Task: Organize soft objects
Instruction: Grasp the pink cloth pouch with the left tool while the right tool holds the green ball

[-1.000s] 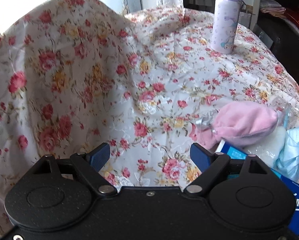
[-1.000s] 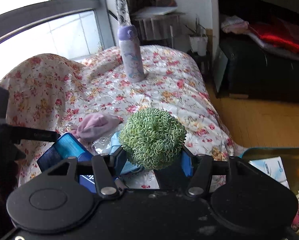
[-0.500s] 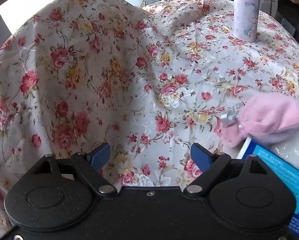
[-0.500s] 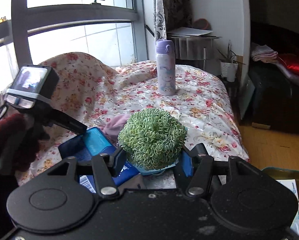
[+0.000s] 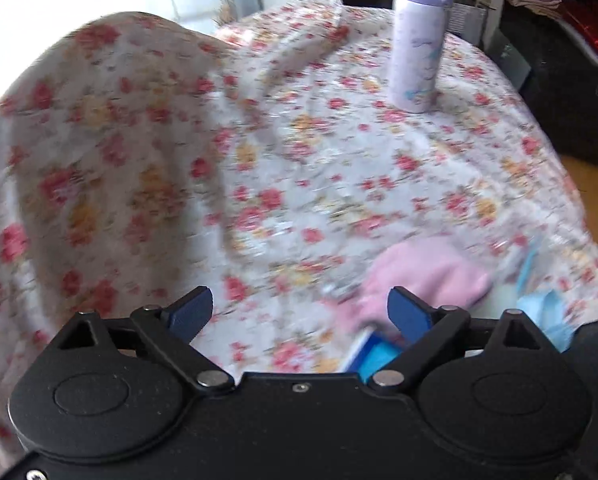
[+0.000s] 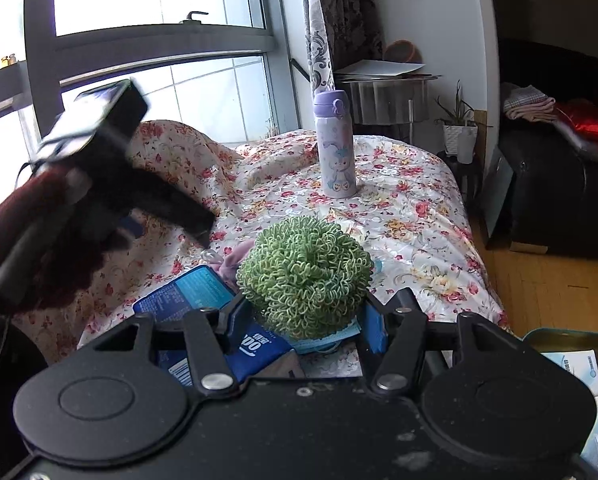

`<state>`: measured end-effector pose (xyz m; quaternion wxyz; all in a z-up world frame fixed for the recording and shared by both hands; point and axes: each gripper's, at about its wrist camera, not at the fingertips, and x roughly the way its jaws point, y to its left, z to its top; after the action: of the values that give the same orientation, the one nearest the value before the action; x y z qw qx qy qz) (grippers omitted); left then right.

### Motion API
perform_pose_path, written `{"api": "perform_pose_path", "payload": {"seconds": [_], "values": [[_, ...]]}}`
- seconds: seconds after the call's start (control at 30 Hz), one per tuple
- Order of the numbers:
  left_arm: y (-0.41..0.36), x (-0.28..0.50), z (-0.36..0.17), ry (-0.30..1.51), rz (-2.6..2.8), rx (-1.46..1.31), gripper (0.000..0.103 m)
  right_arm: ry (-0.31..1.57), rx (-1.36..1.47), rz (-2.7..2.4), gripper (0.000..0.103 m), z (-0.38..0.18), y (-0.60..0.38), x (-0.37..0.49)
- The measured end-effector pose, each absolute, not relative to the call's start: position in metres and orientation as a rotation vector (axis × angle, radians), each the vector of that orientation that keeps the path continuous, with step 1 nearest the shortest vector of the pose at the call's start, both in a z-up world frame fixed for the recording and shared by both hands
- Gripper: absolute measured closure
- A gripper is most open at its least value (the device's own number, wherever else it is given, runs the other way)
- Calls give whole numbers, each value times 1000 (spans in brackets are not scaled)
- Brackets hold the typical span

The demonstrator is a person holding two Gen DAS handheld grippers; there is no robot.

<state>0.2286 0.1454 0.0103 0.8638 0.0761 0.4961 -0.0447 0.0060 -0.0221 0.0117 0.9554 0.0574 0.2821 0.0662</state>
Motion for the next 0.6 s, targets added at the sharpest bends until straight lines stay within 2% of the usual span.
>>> {"api": "perform_pose_path", "payload": {"seconds": [0.27,0.33,0.4,0.6], "values": [[98,248,-6,1072,-144,254,9,571,120,136,46,12,-26,9],[94,252,-11,1078,-146,256,4,574,128,135,46,12,-28,10],[91,257,-14,1085,-148,243,2,577,139,137,46,12,-29,11],[89,260,-7,1058,-164,209,5,580,147,141,46,11,-30,14]]}}
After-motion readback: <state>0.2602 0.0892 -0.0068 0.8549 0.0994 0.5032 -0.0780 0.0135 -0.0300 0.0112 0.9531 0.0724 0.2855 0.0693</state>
